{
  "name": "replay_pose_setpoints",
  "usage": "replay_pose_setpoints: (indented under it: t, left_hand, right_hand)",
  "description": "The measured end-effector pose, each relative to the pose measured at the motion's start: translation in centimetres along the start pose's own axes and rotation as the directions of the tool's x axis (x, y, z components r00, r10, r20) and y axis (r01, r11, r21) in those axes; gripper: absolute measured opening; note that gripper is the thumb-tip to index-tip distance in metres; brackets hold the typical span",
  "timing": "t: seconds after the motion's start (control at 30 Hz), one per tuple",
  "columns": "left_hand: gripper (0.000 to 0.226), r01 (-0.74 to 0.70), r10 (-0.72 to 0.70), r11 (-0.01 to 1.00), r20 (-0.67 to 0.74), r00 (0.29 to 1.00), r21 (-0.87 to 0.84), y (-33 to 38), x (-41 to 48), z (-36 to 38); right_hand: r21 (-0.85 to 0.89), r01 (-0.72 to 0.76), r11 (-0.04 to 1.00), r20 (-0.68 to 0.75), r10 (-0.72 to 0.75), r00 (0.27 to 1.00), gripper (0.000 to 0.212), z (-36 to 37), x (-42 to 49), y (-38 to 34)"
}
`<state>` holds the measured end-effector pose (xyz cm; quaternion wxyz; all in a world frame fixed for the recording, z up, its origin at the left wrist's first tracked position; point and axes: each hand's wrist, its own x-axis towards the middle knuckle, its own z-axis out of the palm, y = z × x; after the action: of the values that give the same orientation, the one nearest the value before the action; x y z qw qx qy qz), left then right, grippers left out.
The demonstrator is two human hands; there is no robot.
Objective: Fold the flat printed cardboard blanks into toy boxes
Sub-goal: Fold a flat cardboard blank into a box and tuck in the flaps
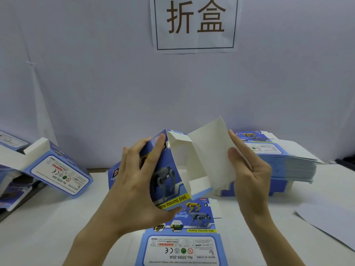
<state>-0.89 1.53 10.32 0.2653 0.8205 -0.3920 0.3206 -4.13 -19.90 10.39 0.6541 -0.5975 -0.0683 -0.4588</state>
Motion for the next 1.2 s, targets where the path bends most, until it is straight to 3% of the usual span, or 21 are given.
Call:
replay_pose_setpoints:
  t: [0.07, 0.13, 0.2, 0.3, 0.43, 0.57, 0.83, 0.93, 1.0, 1.07, 1.17, 1.2]
  left_hand:
    - [0.122, 0.015, -0.014, 0.999, -0.001, 1.000, 0.044, 0.0, -0.1, 0.3]
    - [0.121, 0.044, -0.046, 0.997, 0.027, 0.999, 0.069, 0.1, -0.2, 0.6]
    - [0.122, 0.057, -0.060, 0.996, 0.048, 0.997, 0.071, 0.3, -0.1, 0.8]
    - [0.124, -0.013, 0.012, 0.995, 0.010, 1.000, 0.101, 0.4, 0.1, 1.0]
    - [0.132, 0.004, 0.000, 0.992, -0.030, 1.000, 0.127, 0.4, 0.2, 0.9]
    - [0.127, -0.034, 0.046, 0.986, -0.072, 0.996, 0.166, 0.5, 0.5, 0.2]
    - [0.132, -0.056, 0.067, 0.975, -0.044, 0.997, 0.214, 0.1, 0.5, 0.6]
    - [0.138, -0.059, 0.067, 0.980, -0.035, 0.997, 0.192, -0.2, 0.5, 0.4]
    - [0.137, -0.066, 0.074, 0.981, -0.038, 0.997, 0.182, -0.3, 0.4, 0.1]
    - [0.138, -0.080, 0.088, 0.976, -0.033, 0.996, 0.203, -0.4, 0.4, -0.1]
    - [0.134, -0.105, 0.111, 0.969, -0.013, 0.994, 0.224, 0.2, 0.6, 0.0]
    - [0.130, -0.117, 0.123, 0.965, -0.013, 0.992, 0.236, 0.5, 0.6, 0.1]
  right_hand:
    - [0.072, -0.031, 0.997, 0.019, 0.030, 0.999, 0.030, 0.0, 0.1, -0.3]
    - [0.192, -0.148, 0.970, 0.146, 0.121, 0.982, 0.025, 0.0, 0.3, -1.0]
    - [0.261, -0.266, 0.928, 0.256, 0.199, 0.946, 0.032, -0.1, 0.2, -1.0]
    - [0.305, -0.278, 0.911, 0.135, 0.247, 0.959, 0.033, -0.5, 0.0, -0.5]
    - [0.352, -0.452, 0.820, 0.309, 0.354, 0.883, 0.020, -0.3, 0.5, -1.2]
    - [0.335, -0.471, 0.816, 0.209, 0.423, 0.882, 0.020, -0.4, 0.6, -0.8]
    - [0.440, -0.498, 0.747, 0.279, 0.414, 0.867, 0.020, 0.2, 0.5, -1.5]
    - [0.492, -0.589, 0.641, 0.384, 0.448, 0.807, 0.021, -0.7, 1.0, -1.9]
    - [0.458, -0.681, 0.572, 0.532, 0.437, 0.725, 0.038, -1.8, 1.4, -2.2]
    - [0.387, -0.721, 0.574, 0.633, 0.403, 0.661, 0.048, -2.7, 1.7, -2.5]
    - [0.335, -0.672, 0.660, 0.554, 0.439, 0.707, 0.019, -2.5, 1.5, -2.7]
    - [0.302, -0.652, 0.695, 0.512, 0.459, 0.726, 0.019, -2.0, 1.3, -2.8]
